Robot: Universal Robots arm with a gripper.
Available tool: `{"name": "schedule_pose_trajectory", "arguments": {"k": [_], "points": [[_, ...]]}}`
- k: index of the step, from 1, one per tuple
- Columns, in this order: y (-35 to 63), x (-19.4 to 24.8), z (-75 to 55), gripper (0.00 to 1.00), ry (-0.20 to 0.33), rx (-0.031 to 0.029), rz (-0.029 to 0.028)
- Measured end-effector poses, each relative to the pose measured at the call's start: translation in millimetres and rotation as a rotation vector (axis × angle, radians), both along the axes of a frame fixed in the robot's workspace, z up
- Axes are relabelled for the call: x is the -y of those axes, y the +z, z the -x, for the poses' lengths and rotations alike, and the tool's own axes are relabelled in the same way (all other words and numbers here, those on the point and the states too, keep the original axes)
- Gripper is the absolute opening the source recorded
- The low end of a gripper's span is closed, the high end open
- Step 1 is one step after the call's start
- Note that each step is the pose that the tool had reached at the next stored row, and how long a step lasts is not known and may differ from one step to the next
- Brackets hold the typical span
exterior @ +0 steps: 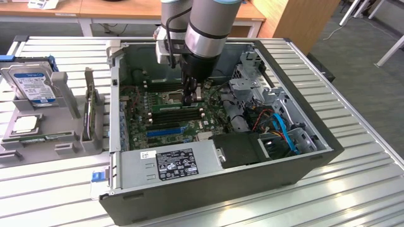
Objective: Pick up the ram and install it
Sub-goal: 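Insert the ram into the slot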
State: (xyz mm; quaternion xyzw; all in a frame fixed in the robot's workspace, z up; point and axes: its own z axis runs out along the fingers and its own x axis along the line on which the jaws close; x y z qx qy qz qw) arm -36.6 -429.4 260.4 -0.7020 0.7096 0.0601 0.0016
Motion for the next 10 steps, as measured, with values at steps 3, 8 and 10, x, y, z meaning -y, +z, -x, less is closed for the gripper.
{"name": "schedule_pose_trajectory", "arguments": {"k": [3, 8, 10], "points": [[-0.1, 0.0, 0.0, 0.12, 0.0, 0.0, -0.0001], [-0.1, 0.0, -3.7, 0.12, 0.0, 0.0, -0.0002], [-0.1, 0.0, -5.1, 0.12, 0.0, 0.0001, -0.0002]]}}
